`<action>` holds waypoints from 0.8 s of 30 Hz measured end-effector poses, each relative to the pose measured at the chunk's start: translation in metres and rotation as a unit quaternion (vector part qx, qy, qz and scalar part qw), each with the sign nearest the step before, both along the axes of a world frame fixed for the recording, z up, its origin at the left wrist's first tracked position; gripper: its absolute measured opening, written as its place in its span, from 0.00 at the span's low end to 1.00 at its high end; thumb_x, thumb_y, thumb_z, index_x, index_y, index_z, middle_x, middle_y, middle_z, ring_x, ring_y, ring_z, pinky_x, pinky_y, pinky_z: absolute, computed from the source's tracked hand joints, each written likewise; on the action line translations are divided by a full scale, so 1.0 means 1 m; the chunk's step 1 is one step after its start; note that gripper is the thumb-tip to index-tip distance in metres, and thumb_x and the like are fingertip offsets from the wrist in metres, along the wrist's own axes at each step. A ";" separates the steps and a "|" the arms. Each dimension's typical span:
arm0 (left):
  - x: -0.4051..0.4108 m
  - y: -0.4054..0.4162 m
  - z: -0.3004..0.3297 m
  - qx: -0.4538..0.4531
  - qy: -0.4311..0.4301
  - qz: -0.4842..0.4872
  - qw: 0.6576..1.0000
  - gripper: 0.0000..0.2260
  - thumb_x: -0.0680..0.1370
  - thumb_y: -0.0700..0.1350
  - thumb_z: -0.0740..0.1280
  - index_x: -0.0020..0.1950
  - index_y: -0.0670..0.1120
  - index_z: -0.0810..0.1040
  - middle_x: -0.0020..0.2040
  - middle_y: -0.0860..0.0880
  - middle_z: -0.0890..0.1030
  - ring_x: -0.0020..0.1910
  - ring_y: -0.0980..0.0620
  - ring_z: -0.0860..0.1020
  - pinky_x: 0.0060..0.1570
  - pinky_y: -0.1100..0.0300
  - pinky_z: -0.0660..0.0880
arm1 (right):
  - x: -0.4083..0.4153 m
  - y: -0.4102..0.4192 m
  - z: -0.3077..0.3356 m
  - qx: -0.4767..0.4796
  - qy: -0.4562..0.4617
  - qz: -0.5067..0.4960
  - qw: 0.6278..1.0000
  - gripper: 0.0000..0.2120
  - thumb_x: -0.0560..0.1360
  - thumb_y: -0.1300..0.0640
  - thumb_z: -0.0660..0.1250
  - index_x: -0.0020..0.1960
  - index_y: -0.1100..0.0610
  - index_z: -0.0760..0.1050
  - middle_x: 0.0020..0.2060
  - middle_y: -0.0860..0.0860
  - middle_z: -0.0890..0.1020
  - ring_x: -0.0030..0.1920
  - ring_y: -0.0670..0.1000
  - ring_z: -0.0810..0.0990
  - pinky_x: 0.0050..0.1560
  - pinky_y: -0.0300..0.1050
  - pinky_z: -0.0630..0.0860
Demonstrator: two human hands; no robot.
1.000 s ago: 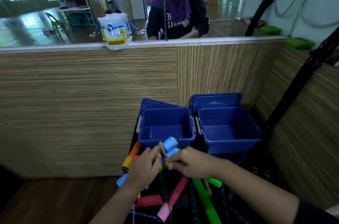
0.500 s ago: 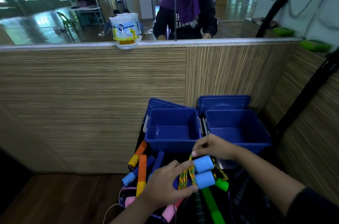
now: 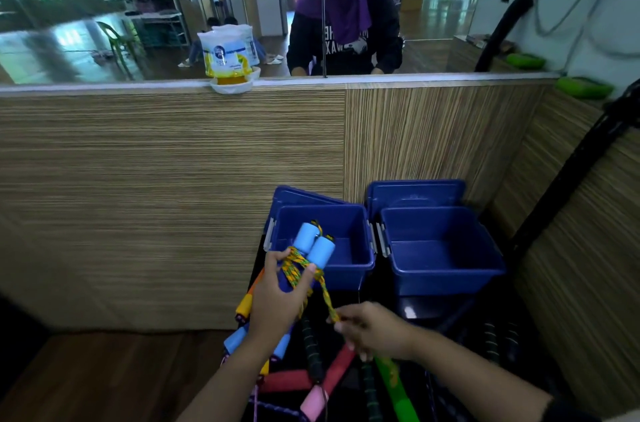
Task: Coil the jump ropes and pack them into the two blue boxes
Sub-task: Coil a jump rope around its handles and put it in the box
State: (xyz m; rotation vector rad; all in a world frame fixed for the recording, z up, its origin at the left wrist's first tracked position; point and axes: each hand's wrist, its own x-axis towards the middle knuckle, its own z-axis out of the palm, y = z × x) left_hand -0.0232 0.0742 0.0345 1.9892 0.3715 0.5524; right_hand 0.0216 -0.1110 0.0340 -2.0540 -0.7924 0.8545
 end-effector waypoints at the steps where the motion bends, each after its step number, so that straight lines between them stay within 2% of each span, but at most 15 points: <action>1: 0.002 0.001 -0.001 -0.002 0.018 0.018 1.000 0.17 0.70 0.61 0.69 0.53 0.57 0.70 0.45 0.55 0.80 0.44 0.60 0.79 0.37 0.71 0.71 | -0.007 0.006 0.002 -0.020 -0.049 0.029 0.998 0.10 0.80 0.56 0.59 0.50 0.62 0.74 0.28 0.49 0.73 0.27 0.46 0.71 0.28 0.36 0.69; 3: 0.003 0.006 -0.011 0.041 0.065 0.032 0.997 0.18 0.71 0.64 0.68 0.54 0.57 0.69 0.47 0.56 0.80 0.46 0.56 0.79 0.38 0.60 0.74 | -0.014 0.014 0.010 -0.036 -0.136 0.080 0.987 0.12 0.79 0.54 0.60 0.45 0.63 0.73 0.30 0.54 0.72 0.31 0.48 0.69 0.34 0.43 0.67; 5: -0.002 0.010 -0.024 0.151 0.108 0.016 0.982 0.21 0.74 0.66 0.63 0.60 0.55 0.70 0.53 0.56 0.78 0.51 0.54 0.78 0.42 0.55 0.75 | -0.013 0.019 0.021 -0.029 -0.178 0.100 0.979 0.11 0.78 0.54 0.61 0.42 0.61 0.73 0.33 0.55 0.73 0.34 0.50 0.69 0.38 0.45 0.66; 8: -0.015 0.006 -0.037 0.256 0.127 -0.064 0.956 0.28 0.74 0.70 0.47 0.66 0.56 0.69 0.48 0.55 0.75 0.48 0.53 0.78 0.39 0.55 0.74 | 0.003 0.020 0.033 -0.034 -0.216 0.094 0.971 0.06 0.76 0.53 0.62 0.43 0.53 0.75 0.37 0.52 0.78 0.38 0.51 0.75 0.42 0.48 0.73; 10: -0.024 -0.004 -0.038 0.292 0.134 -0.122 0.939 0.30 0.74 0.67 0.43 0.71 0.59 0.65 0.47 0.54 0.73 0.45 0.52 0.77 0.36 0.57 0.72 | 0.018 0.017 0.036 -0.038 -0.224 0.089 0.970 0.06 0.76 0.54 0.62 0.47 0.52 0.77 0.43 0.51 0.81 0.44 0.51 0.78 0.46 0.49 0.75; 12: -0.033 -0.014 -0.035 0.284 0.117 -0.170 0.936 0.26 0.76 0.65 0.44 0.70 0.61 0.63 0.50 0.52 0.75 0.47 0.50 0.77 0.40 0.54 0.74 | 0.031 0.012 0.039 -0.039 -0.216 0.083 0.972 0.06 0.76 0.56 0.64 0.49 0.53 0.79 0.47 0.49 0.82 0.47 0.49 0.78 0.50 0.47 0.75; 14: -0.040 -0.022 -0.033 0.279 0.090 -0.204 0.934 0.20 0.78 0.64 0.47 0.67 0.62 0.63 0.49 0.53 0.76 0.48 0.51 0.77 0.42 0.53 0.75 | 0.043 0.005 0.041 -0.022 -0.186 0.061 0.980 0.04 0.74 0.57 0.69 0.48 0.55 0.81 0.46 0.48 0.82 0.47 0.45 0.79 0.51 0.44 0.76; 17: -0.044 -0.025 -0.029 0.278 0.085 -0.229 0.929 0.26 0.76 0.70 0.52 0.70 0.61 0.63 0.49 0.55 0.76 0.49 0.56 0.77 0.45 0.54 0.74 | 0.050 -0.003 0.042 -0.004 -0.118 0.033 0.992 0.06 0.70 0.57 0.74 0.46 0.57 0.83 0.42 0.47 0.83 0.42 0.39 0.79 0.45 0.35 0.75; 19: -0.044 -0.022 -0.029 0.282 0.079 -0.232 0.928 0.29 0.75 0.71 0.54 0.73 0.62 0.61 0.50 0.56 0.77 0.49 0.57 0.77 0.46 0.54 0.74 | 0.049 -0.003 0.040 -0.002 -0.100 0.024 0.995 0.06 0.69 0.56 0.75 0.45 0.56 0.83 0.42 0.48 0.83 0.42 0.38 0.79 0.44 0.34 0.75; 22: -0.045 -0.020 -0.026 0.291 0.051 -0.238 0.925 0.27 0.77 0.68 0.56 0.75 0.66 0.55 0.49 0.57 0.77 0.46 0.59 0.77 0.42 0.56 0.75 | 0.047 -0.004 0.036 0.015 -0.104 0.002 0.994 0.05 0.68 0.55 0.76 0.43 0.51 0.83 0.41 0.47 0.82 0.41 0.40 0.78 0.43 0.38 0.75; 24: -0.046 -0.021 -0.021 0.309 0.033 -0.219 0.925 0.26 0.78 0.65 0.58 0.75 0.65 0.56 0.44 0.59 0.74 0.40 0.63 0.74 0.37 0.61 0.73 | 0.045 -0.005 0.035 0.032 -0.120 -0.024 0.992 0.06 0.68 0.55 0.76 0.44 0.51 0.82 0.41 0.46 0.80 0.41 0.41 0.77 0.44 0.38 0.75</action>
